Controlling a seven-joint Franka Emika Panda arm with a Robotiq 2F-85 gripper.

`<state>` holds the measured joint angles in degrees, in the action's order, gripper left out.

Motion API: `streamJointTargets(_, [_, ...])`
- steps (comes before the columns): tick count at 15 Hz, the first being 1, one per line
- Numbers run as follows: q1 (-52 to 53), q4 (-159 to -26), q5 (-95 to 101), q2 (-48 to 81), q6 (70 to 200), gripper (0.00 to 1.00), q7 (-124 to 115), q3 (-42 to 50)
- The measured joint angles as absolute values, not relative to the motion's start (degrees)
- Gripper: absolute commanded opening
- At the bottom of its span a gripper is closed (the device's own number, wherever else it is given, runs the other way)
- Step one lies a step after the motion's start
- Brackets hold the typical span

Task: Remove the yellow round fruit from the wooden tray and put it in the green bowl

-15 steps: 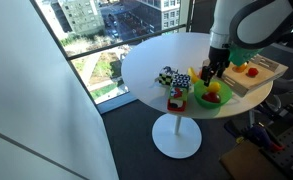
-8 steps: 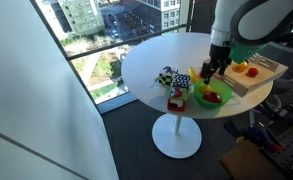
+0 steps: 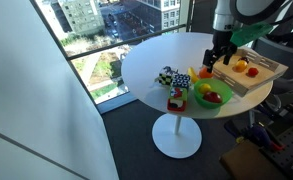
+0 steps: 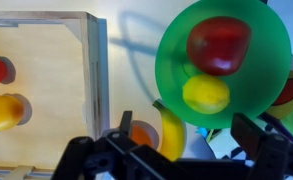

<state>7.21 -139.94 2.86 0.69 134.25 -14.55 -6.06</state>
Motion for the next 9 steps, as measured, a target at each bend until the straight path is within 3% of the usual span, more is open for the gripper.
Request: streamJointTargets(9, [6.27, -136.05, 2.85, -3.16, 122.12, 1.0, -16.68, -5.58])
